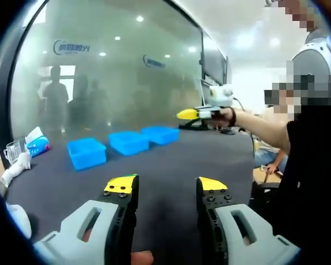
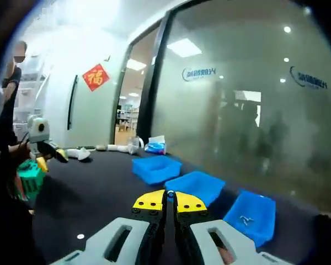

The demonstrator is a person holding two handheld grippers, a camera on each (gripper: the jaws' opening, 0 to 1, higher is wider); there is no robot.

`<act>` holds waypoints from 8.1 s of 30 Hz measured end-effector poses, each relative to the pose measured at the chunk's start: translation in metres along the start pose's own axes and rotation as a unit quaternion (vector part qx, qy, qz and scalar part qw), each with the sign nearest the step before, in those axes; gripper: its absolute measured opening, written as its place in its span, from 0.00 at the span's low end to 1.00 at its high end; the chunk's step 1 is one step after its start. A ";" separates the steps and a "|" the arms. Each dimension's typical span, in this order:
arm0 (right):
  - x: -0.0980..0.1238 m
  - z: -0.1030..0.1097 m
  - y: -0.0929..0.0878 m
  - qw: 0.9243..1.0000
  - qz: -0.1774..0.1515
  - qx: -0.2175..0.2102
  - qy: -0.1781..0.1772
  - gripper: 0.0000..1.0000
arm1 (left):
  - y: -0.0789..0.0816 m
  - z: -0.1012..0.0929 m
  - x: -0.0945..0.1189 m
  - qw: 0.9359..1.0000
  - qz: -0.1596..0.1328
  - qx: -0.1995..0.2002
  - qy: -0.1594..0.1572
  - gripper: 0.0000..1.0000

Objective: Sort the screws, nuts, and washers into the corresponding bins

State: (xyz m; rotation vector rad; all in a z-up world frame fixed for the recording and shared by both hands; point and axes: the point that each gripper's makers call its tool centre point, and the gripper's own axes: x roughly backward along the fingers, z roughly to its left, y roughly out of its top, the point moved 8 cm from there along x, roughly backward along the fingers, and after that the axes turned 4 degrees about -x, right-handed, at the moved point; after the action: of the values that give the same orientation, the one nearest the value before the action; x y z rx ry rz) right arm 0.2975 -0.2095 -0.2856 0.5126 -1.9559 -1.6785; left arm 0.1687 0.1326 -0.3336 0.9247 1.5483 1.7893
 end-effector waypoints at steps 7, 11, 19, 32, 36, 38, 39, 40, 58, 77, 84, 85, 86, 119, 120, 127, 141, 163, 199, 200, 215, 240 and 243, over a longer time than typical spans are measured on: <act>-0.066 -0.023 0.002 0.999 0.045 -0.009 0.004 0.03 | -0.002 0.004 0.007 1.000 -0.003 0.003 0.015 0.40; -0.097 -0.034 -0.003 0.996 0.082 -0.024 0.000 0.03 | -0.002 0.006 0.010 1.000 -0.003 0.002 0.023 0.40; -0.143 -0.042 -0.017 0.989 0.148 -0.001 -0.013 0.03 | -0.004 0.009 0.014 0.999 -0.003 0.004 0.036 0.40; -0.146 -0.033 -0.022 0.989 0.146 0.010 -0.002 0.27 | -0.006 0.010 0.017 0.999 -0.003 0.007 0.039 0.40; -0.141 -0.032 -0.021 0.989 0.144 0.008 -0.001 0.27 | -0.007 0.010 0.017 0.999 -0.004 0.008 0.039 0.40; -0.138 -0.031 -0.019 0.990 0.139 0.006 0.001 0.28 | -0.006 0.009 0.017 0.999 -0.005 0.007 0.038 0.40; -0.135 -0.030 -0.018 0.991 0.136 0.002 0.002 0.29 | -0.006 0.009 0.017 0.999 -0.005 0.007 0.039 0.40; -0.132 -0.029 -0.017 0.991 0.132 0.000 0.002 0.29 | -0.006 0.010 0.017 0.999 -0.005 0.007 0.039 0.40; 0.016 0.029 -0.010 1.000 0.003 -0.021 -0.004 0.31 | 0.000 0.005 0.010 1.000 -0.009 0.003 0.029 0.40; 0.117 0.074 -0.051 0.998 -0.026 -0.037 -0.046 0.32 | 0.005 0.003 0.003 1.000 -0.006 -0.001 0.026 0.40; 0.126 0.077 -0.064 0.999 0.007 -0.045 -0.024 0.32 | 0.005 0.003 0.003 1.000 -0.005 -0.002 0.025 0.40; 0.126 0.079 -0.065 0.999 0.017 -0.043 -0.013 0.32 | 0.005 0.003 0.003 1.000 -0.005 -0.002 0.025 0.40; 0.125 0.081 -0.066 0.999 0.025 -0.036 -0.004 0.31 | 0.005 0.003 0.003 1.000 -0.005 -0.002 0.024 0.40; 0.103 0.104 -0.053 0.977 0.126 0.060 0.163 0.31 | -0.004 -0.001 0.014 1.000 0.006 0.001 0.019 0.40; 0.103 0.105 -0.053 0.976 0.127 0.061 0.163 0.31 | -0.005 -0.001 0.014 1.000 0.008 0.000 0.018 0.40; 0.096 0.107 -0.051 0.968 0.153 0.085 0.181 0.30 | -0.009 -0.003 0.015 1.000 0.019 0.000 0.008 0.40; 0.065 0.113 -0.048 0.925 0.246 0.148 0.251 0.28 | -0.018 -0.006 0.017 0.999 0.043 -0.004 -0.008 0.41; -0.011 0.150 -0.062 0.819 0.382 0.246 0.349 0.18 | -0.023 -0.007 0.023 0.998 0.054 -0.004 -0.016 0.41; 0.020 0.122 -0.049 0.913 0.287 0.127 0.261 0.03 | -0.020 -0.001 0.025 0.999 0.040 0.000 -0.001 0.41; 0.025 0.119 -0.048 0.919 0.278 0.121 0.250 0.00 | -0.019 -0.001 0.024 0.999 0.040 0.000 0.000 0.41; 0.077 0.086 -0.041 0.976 0.161 0.039 0.140 0.00 | -0.010 -0.005 0.013 0.999 0.039 -0.010 -0.012 0.41; 0.099 0.066 -0.020 1.000 0.000 -0.026 0.011 0.00 | -0.005 -0.001 0.010 0.999 0.030 -0.009 -0.005 0.41; 0.079 0.058 -0.012 1.000 -0.002 -0.018 0.008 0.00 | -0.007 0.001 0.011 1.000 0.029 -0.007 0.000 0.41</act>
State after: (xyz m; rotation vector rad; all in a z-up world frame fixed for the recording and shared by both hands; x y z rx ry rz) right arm 0.1990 -0.2113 -0.2931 0.5156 -1.9100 -1.7038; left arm 0.1628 0.1430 -0.3390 0.9717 1.5204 1.8382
